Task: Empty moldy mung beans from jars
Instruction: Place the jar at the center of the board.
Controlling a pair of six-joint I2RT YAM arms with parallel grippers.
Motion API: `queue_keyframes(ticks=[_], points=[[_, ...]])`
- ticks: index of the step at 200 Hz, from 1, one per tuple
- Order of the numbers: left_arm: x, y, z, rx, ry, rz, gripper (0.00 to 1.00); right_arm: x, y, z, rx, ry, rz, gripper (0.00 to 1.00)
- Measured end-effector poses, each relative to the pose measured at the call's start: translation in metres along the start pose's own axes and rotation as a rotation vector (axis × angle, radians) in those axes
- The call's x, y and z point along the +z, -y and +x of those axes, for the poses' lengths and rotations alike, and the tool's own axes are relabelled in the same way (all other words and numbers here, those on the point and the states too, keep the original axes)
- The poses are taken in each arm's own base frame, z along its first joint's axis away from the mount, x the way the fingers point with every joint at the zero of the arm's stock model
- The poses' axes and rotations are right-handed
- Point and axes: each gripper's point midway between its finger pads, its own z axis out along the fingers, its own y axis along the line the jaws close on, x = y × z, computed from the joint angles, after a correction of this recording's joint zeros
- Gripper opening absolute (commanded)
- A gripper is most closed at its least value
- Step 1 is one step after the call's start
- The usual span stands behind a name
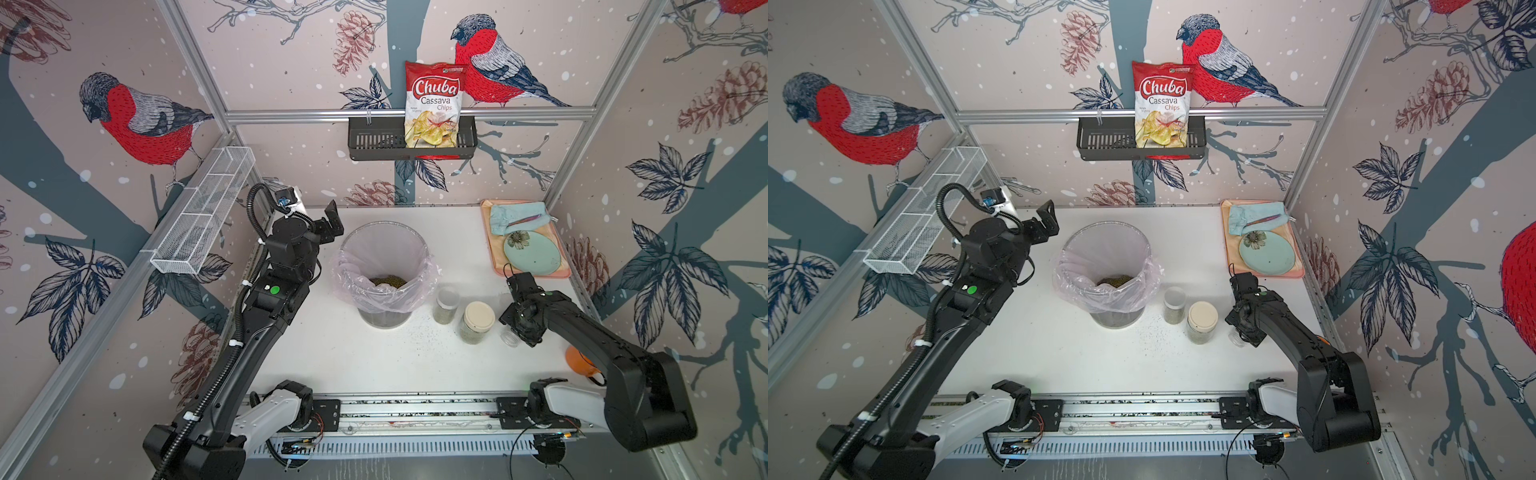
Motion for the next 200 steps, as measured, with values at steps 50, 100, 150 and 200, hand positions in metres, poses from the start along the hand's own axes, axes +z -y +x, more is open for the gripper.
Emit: queue_keyframes(ticks=[50, 100, 150, 200], points=[[0.001, 0.0, 0.002, 0.006, -0.004, -0.002, 0.99, -0.021, -0.003, -0.012, 0.031, 0.055, -0.015, 0.72], [0.0, -0.001, 0.0, 0.011, -0.001, -0.003, 0.99, -0.062, -0.012, -0.035, 0.057, 0.151, -0.045, 0.72], [0.0, -0.005, -0.001, 0.009, 0.004, -0.014, 0.99, -0.123, -0.042, -0.069, 0.025, 0.315, -0.15, 0.73], [0.001, -0.007, -0.001, 0.009, 0.005, -0.024, 0.99, -0.21, -0.08, -0.114, -0.11, 0.55, -0.33, 0.73]])
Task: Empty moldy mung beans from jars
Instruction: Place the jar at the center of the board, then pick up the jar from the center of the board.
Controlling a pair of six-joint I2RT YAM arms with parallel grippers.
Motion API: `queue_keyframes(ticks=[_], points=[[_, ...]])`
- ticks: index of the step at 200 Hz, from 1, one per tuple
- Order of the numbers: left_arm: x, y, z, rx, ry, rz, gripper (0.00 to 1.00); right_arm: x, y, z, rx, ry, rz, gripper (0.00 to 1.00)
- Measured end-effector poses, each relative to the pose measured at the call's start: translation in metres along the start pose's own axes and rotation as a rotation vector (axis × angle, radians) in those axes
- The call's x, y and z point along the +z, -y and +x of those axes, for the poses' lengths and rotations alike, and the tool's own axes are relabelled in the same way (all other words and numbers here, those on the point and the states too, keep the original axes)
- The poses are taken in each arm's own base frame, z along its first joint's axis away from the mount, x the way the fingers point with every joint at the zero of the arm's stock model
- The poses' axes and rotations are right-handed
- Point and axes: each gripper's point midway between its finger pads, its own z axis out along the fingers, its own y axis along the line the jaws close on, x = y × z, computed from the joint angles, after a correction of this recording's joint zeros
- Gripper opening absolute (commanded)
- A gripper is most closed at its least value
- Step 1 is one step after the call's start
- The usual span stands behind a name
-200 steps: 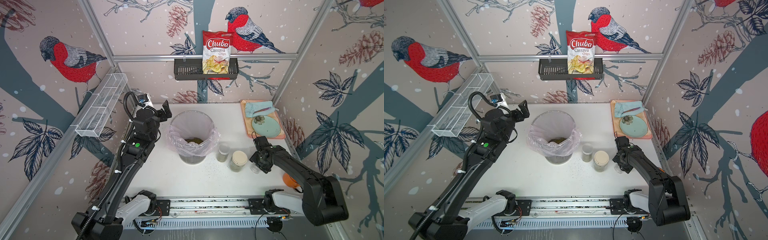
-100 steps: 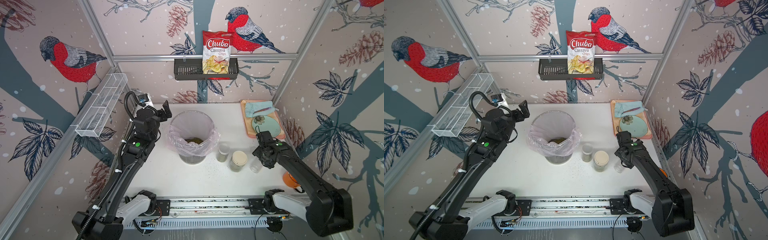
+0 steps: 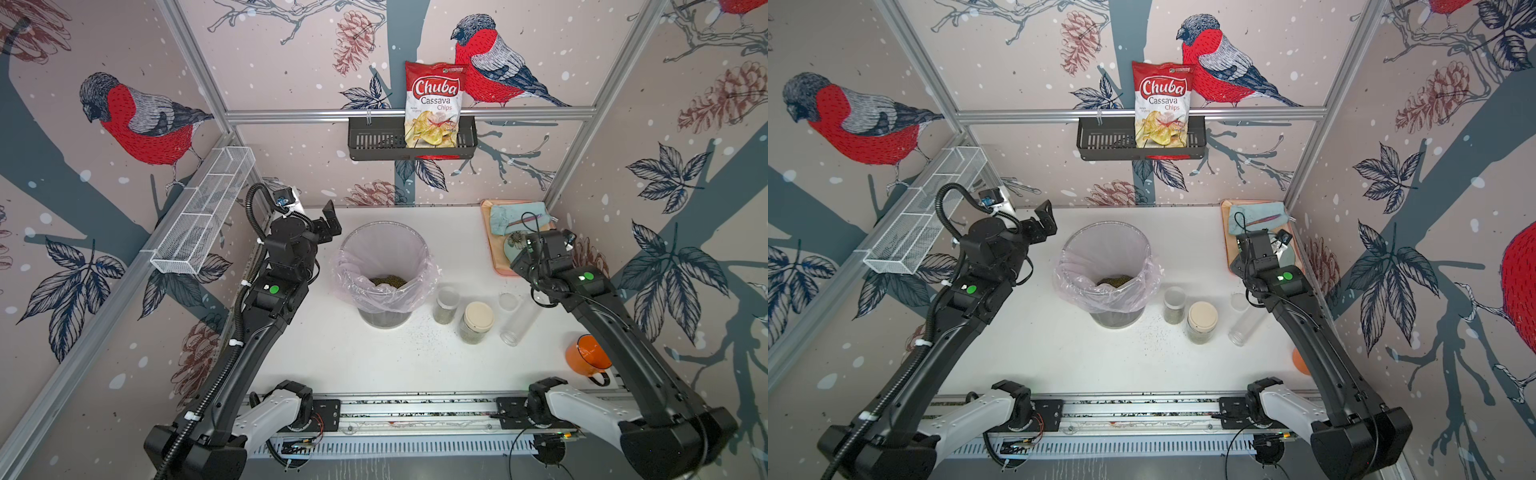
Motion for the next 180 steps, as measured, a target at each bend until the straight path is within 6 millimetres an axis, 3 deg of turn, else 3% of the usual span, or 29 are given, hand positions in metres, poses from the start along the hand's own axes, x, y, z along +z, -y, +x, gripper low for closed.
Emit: queue_keyframes(ticks=[21, 52, 92, 151, 180], points=[[0.002, 0.0, 0.002, 0.002, -0.005, -0.003, 0.99, -0.021, -0.027, -0.032, -0.058, 0.085, -0.125, 0.73], [0.004, -0.006, -0.002, 0.004, 0.003, -0.023, 0.99, -0.039, -0.068, -0.053, -0.158, 0.123, -0.289, 0.73], [-0.001, -0.02, -0.018, -0.01, 0.046, -0.078, 0.99, -0.06, -0.122, -0.026, -0.319, 0.07, -0.504, 0.76], [-0.005, -0.011, -0.029, -0.015, 0.061, -0.022, 0.99, -0.08, -0.131, -0.026, -0.387, 0.117, -0.578, 0.76], [-0.008, -0.004, -0.041, 0.003, 0.073, 0.005, 0.99, -0.079, -0.139, -0.019, -0.402, 0.09, -0.61, 0.76]])
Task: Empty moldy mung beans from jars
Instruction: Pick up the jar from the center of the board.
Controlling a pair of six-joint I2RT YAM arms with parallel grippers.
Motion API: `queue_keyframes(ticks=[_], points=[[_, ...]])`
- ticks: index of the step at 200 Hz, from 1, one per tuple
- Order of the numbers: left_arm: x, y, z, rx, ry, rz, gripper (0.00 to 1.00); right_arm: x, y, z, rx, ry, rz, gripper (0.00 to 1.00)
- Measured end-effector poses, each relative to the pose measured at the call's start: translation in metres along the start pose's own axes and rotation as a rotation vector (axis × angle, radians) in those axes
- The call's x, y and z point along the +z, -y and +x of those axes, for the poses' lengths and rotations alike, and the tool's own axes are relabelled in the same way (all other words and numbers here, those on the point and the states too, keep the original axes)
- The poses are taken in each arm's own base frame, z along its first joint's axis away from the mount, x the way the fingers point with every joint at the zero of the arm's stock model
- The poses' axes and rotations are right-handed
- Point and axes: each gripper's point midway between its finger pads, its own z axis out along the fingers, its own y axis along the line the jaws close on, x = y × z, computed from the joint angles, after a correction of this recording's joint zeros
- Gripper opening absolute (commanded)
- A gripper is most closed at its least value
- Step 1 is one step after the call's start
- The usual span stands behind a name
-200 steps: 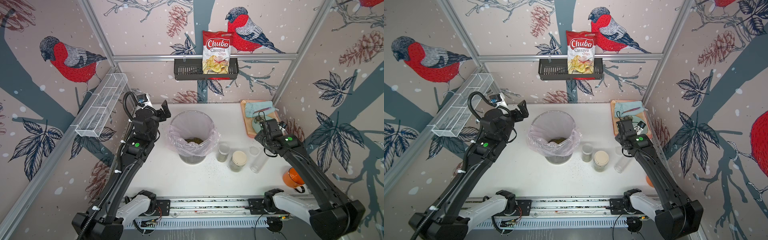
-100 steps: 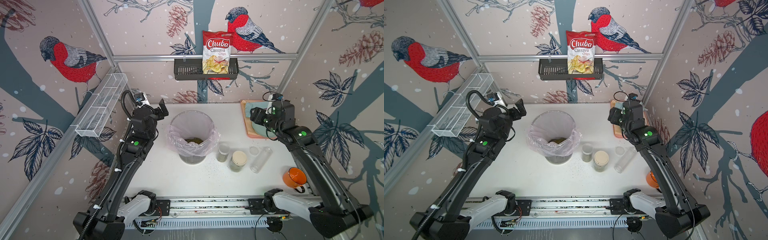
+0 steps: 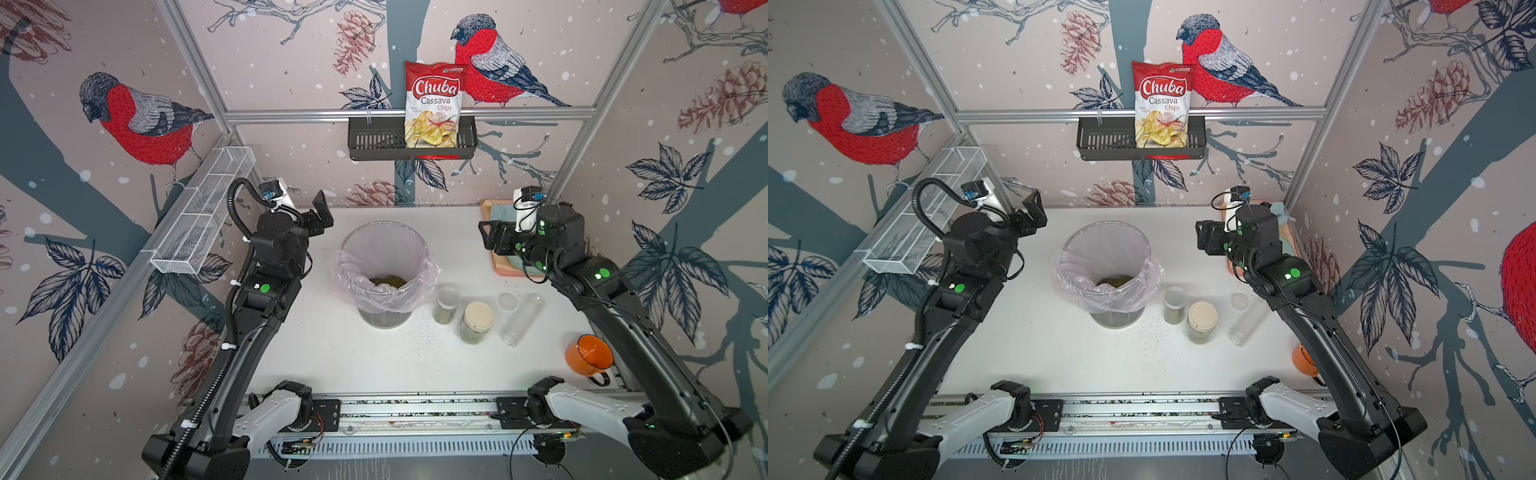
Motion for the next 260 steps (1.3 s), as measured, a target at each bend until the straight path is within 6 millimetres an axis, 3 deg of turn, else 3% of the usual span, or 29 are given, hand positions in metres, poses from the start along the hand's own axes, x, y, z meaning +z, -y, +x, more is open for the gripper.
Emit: queue_keyframes(ticks=[24, 81, 112, 139, 260], points=[[0.0, 0.001, -0.006, 0.003, 0.0, -0.002, 0.99, 0.008, -0.002, 0.001, -0.008, -0.031, 0.003, 0.77], [0.008, -0.004, 0.011, 0.041, -0.054, -0.033, 0.99, 0.013, 0.002, 0.009, -0.045, -0.114, 0.094, 0.76], [0.008, -0.006, 0.016, 0.049, -0.073, -0.047, 0.99, 0.022, -0.01, 0.033, -0.087, -0.212, 0.086, 0.76], [0.008, -0.008, 0.016, 0.05, -0.073, -0.055, 0.99, 0.023, 0.0, 0.049, -0.1, -0.257, 0.135, 0.76], [0.01, -0.008, 0.024, 0.053, -0.085, -0.049, 0.99, 0.025, 0.012, 0.073, -0.118, -0.312, 0.178, 0.75]])
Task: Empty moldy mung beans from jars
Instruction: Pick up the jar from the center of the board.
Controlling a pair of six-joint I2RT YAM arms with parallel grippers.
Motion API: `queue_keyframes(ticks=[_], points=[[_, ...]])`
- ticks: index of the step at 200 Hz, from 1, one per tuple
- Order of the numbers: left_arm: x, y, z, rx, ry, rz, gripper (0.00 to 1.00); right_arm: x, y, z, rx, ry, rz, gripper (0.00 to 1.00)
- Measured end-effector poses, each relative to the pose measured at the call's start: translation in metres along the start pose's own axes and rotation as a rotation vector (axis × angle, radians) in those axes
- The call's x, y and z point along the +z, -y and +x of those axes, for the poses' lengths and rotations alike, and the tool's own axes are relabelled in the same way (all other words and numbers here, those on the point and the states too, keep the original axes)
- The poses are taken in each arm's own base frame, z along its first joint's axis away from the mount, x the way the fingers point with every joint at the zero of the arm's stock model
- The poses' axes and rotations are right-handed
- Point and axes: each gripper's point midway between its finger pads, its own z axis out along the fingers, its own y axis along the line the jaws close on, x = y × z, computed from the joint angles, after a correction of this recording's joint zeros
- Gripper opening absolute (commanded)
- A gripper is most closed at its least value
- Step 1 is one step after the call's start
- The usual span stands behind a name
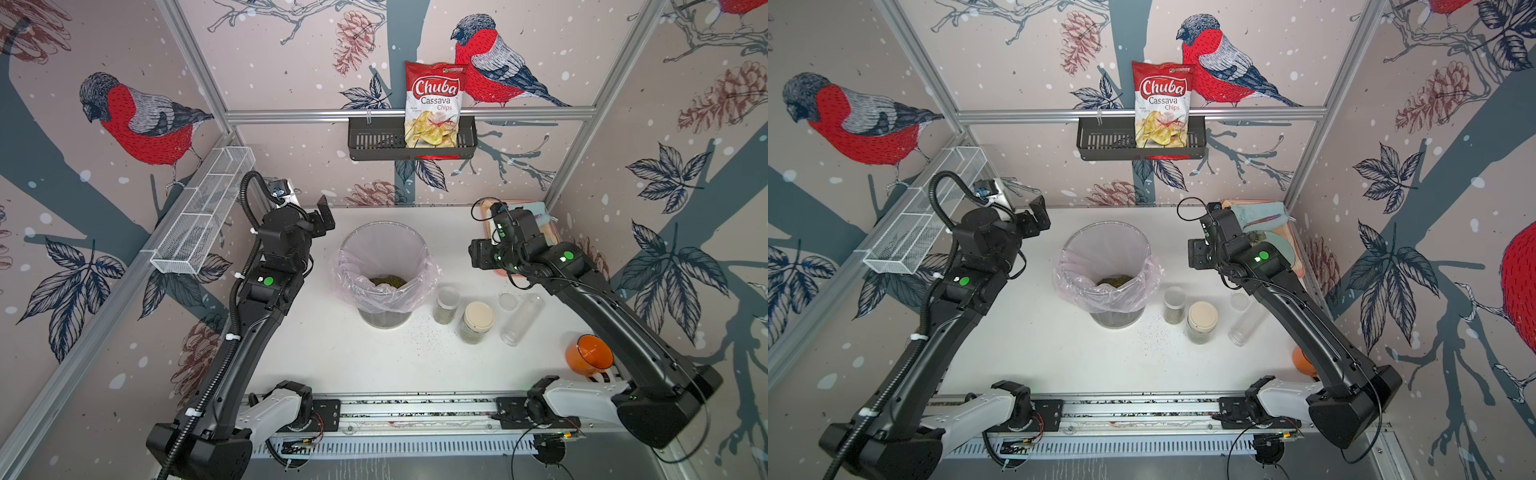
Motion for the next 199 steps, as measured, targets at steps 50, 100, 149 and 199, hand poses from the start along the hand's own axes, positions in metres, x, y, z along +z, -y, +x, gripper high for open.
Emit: queue_keyframes(ticks=[50, 100, 149, 199], points=[[0.0, -0.006, 0.003, 0.002, 0.003, -0.032, 0.99, 0.004, -0.002, 0.008, -0.006, -0.031, -0.01, 0.75], [0.002, -0.006, 0.009, 0.004, -0.005, -0.03, 0.99, 0.011, -0.012, 0.027, -0.036, -0.099, -0.039, 0.77], [0.001, -0.005, 0.01, 0.002, -0.003, -0.02, 0.99, 0.013, -0.026, 0.038, -0.073, -0.139, -0.066, 0.77], [-0.007, -0.01, 0.002, -0.01, 0.034, -0.031, 0.99, 0.025, -0.045, 0.069, -0.155, -0.269, -0.076, 0.77]])
